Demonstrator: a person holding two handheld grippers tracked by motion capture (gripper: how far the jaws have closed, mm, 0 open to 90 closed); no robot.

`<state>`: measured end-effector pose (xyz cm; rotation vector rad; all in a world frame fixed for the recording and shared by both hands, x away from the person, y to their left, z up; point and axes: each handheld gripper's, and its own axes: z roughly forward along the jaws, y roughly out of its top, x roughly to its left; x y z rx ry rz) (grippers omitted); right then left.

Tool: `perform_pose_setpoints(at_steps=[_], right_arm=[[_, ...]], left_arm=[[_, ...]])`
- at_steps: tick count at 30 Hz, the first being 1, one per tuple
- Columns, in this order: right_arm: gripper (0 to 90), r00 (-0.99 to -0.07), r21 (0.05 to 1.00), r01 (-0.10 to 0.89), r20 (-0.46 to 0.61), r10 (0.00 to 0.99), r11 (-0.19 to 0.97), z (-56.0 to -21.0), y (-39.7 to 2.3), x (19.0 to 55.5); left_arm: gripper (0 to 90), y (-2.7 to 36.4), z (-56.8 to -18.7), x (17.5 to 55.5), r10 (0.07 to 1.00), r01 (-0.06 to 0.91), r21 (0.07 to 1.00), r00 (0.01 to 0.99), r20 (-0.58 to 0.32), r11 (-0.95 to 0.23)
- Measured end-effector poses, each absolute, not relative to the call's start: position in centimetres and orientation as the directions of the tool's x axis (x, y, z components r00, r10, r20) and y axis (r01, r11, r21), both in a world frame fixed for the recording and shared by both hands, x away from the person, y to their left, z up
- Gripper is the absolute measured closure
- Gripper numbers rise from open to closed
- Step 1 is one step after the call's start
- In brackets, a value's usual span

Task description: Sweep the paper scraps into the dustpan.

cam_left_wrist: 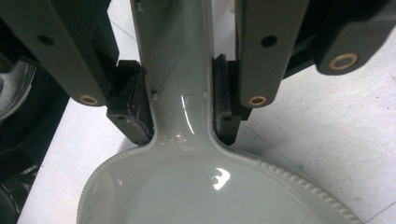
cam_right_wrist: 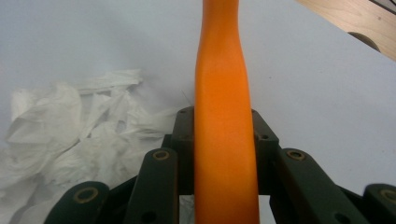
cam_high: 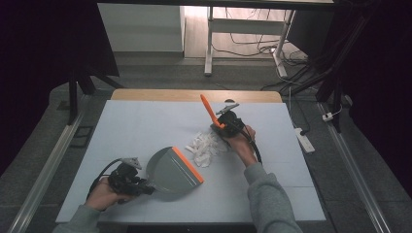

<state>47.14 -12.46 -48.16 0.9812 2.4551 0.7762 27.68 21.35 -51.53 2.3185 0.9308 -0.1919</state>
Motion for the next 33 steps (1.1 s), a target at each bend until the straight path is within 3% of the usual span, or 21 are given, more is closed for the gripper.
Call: perform_pose_setpoints(at_steps=[33], right_arm=[[70.6,-0.785,0.628,0.418,-0.114,0.609,0.656,-48.5,-8.7,44.5]], left_arm=[[61.7,21.3,-51.6,27.8,0.575,0.668,0.49,0.74,-0.35,-0.56]])
